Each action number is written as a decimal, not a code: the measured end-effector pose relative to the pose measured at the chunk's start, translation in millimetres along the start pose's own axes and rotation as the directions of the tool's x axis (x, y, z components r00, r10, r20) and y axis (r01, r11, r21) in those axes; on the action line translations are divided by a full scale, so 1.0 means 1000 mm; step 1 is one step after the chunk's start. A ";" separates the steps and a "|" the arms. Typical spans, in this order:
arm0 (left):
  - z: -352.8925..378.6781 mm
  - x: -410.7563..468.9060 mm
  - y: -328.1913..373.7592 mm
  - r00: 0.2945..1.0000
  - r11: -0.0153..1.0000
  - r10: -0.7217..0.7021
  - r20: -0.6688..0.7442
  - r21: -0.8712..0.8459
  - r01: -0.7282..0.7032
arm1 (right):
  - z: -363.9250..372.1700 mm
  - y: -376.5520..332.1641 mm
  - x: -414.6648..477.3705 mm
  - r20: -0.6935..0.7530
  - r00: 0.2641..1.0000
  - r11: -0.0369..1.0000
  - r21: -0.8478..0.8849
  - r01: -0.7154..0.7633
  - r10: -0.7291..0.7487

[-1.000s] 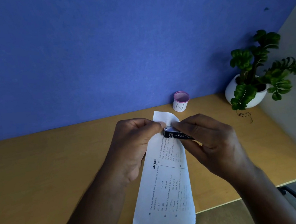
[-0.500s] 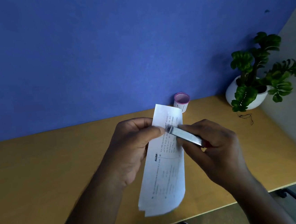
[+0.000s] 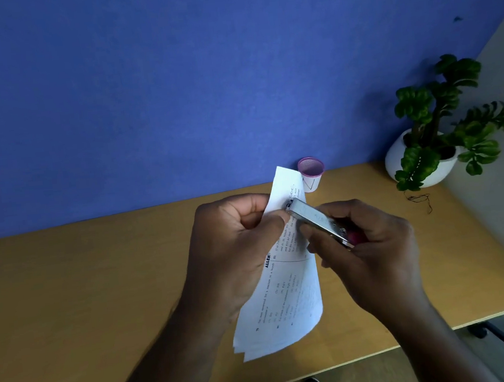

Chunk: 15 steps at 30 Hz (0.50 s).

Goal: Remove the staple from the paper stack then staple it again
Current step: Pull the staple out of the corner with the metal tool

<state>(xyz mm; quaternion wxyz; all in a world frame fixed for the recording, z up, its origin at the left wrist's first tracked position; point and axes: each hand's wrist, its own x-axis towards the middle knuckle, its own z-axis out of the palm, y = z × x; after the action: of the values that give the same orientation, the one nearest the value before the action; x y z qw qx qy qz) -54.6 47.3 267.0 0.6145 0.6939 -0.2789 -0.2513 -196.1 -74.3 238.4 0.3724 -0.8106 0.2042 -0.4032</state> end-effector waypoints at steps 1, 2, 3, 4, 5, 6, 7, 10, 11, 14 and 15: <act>0.000 0.000 0.000 1.000 1.000 0.013 -0.012 0.010 -0.013 | 0.001 -0.001 0.000 -0.005 1.000 1.000 0.012 -0.004 0.004; 0.000 -0.001 0.000 0.999 0.999 0.027 -0.021 0.017 -0.027 | 0.001 -0.001 0.000 -0.008 1.000 1.000 0.027 -0.009 0.009; 0.000 -0.002 0.000 0.999 0.999 0.040 -0.025 0.024 -0.039 | 0.002 -0.001 -0.001 -0.011 1.000 0.999 0.037 -0.013 0.013; 0.000 -0.003 0.000 0.998 0.998 0.050 -0.029 0.030 -0.049 | 0.002 -0.001 -0.002 -0.016 1.000 0.999 0.043 -0.017 0.017; 0.001 -0.004 0.000 0.998 0.998 0.057 -0.037 0.037 -0.056 | 0.003 -0.002 -0.002 -0.024 0.999 0.999 0.049 -0.023 0.024; 0.002 -0.005 0.001 0.997 0.998 0.057 -0.048 0.039 -0.055 | 0.004 -0.002 -0.003 -0.036 0.999 0.998 0.057 -0.030 0.032; 0.003 -0.006 0.000 0.997 0.998 0.054 -0.061 0.033 -0.053 | 0.004 -0.002 -0.004 -0.046 0.998 0.997 0.065 -0.038 0.041; 0.006 -0.005 0.001 0.996 0.999 0.046 -0.077 -0.003 -0.046 | 0.005 -0.005 -0.005 -0.061 0.996 0.995 0.084 -0.053 0.058; 0.006 -0.005 0.000 0.996 0.999 0.043 -0.077 -0.014 -0.044 | 0.005 -0.006 -0.005 -0.063 0.997 0.996 0.077 -0.046 0.051; 0.010 -0.006 0.001 0.998 0.999 0.036 -0.049 -0.035 -0.037 | 0.007 -0.007 -0.005 -0.090 0.995 0.997 0.072 -0.028 0.035; 0.011 -0.008 0.001 0.999 0.999 0.034 -0.037 -0.040 -0.036 | 0.007 -0.008 -0.004 -0.103 0.994 0.997 0.077 -0.024 0.032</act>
<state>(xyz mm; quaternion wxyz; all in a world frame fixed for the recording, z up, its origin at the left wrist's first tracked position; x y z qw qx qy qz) -68.5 45.1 267.0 0.6377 0.6808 -0.2747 -0.2333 -192.5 -63.8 239.4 0.3973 -0.7708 0.2192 -0.4471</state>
